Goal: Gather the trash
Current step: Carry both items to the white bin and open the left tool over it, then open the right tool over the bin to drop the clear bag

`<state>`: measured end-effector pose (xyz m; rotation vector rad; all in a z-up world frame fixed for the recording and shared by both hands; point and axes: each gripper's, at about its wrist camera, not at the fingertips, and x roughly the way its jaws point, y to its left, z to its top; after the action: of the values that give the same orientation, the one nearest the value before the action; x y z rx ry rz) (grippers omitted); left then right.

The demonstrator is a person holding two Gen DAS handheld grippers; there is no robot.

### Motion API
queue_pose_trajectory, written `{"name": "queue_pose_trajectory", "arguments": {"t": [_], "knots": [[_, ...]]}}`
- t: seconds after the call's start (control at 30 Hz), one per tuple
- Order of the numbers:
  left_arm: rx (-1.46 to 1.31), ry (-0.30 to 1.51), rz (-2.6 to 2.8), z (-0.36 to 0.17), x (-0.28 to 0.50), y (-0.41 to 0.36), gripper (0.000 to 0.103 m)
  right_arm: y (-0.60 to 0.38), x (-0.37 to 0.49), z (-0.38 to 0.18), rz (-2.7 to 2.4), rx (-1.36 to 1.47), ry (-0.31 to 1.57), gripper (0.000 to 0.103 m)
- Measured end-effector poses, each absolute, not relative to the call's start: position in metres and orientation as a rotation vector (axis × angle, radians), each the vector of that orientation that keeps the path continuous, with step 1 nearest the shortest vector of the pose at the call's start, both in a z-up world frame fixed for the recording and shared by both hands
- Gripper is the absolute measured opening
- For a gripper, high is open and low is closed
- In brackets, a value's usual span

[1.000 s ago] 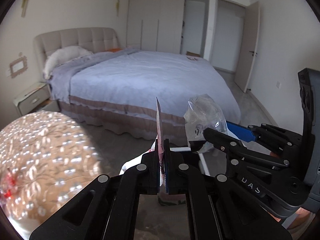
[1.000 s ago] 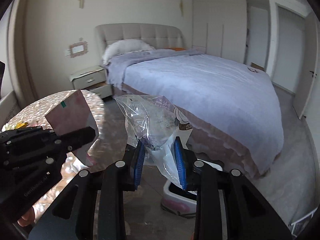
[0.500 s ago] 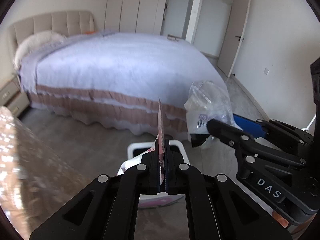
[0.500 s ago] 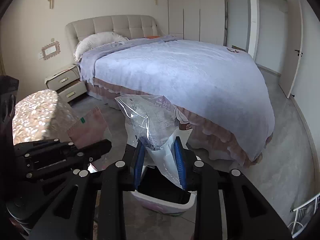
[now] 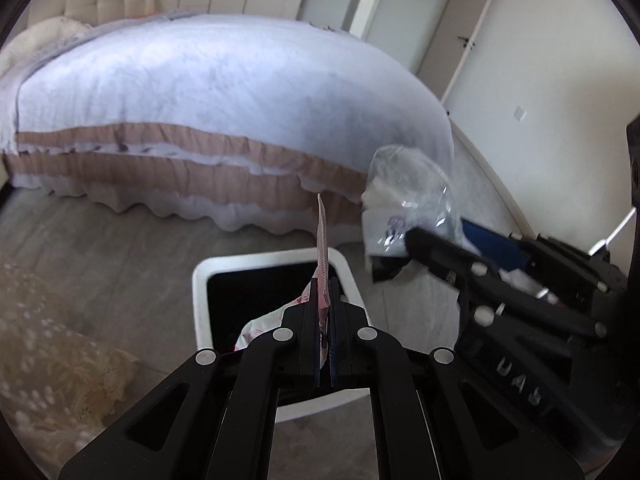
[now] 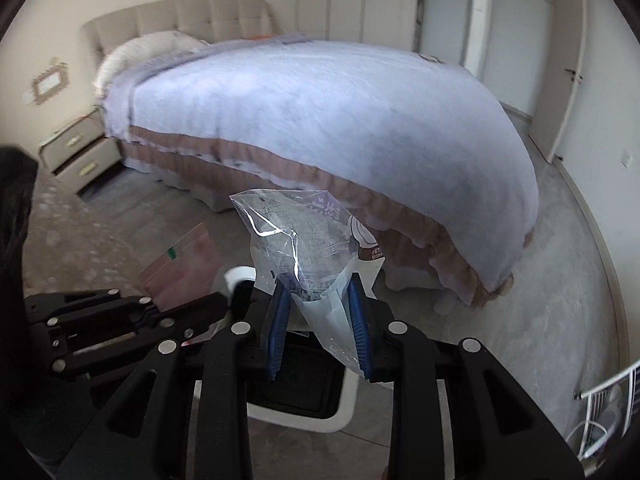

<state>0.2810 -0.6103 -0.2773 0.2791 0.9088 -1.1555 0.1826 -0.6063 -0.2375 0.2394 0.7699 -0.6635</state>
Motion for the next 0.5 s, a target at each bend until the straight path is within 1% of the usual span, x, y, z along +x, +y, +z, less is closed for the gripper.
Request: {"name": "queue_pose_trajectory", "arguments": {"t": [0.23,0.3,0.33,0.37,0.4,0.43,0.5], "knots": [[0.333,1.000,-1.148,-0.324,0.289,-0.636,0.003,-0.628,0.187,-0.255,-0.707,0.289,0.790,0.031],[0.348,0.996,-1.135,-0.329,0.288,-0.638,0.006,-0.629,0.190,-0.264,-0.694,0.301,0.805,0.031],[0.357,1.000,-1.134,-0.331,0.287,-0.640,0.020,-0.629,0.193,-0.268,-0.690,0.300,0.815,0.031],[0.362,1.000,-1.138,-0.333,0.287,-0.641,0.040,-0.629,0.194,-0.271,-0.684,0.302,0.821,0.031],[0.376,0.990,-1.127,-0.333,0.286,-0.641,0.093,-0.629,0.196,-0.274,-0.678,0.305,0.825,0.031],[0.383,0.965,-1.111,-0.334,0.284,-0.639,0.098,-0.629,0.199,-0.276,-0.674,0.305,0.832,0.031],[0.411,0.937,-1.097,-0.332,0.282,-0.638,0.098,-0.629,0.202,-0.279,-0.667,0.312,0.839,0.031]]}}
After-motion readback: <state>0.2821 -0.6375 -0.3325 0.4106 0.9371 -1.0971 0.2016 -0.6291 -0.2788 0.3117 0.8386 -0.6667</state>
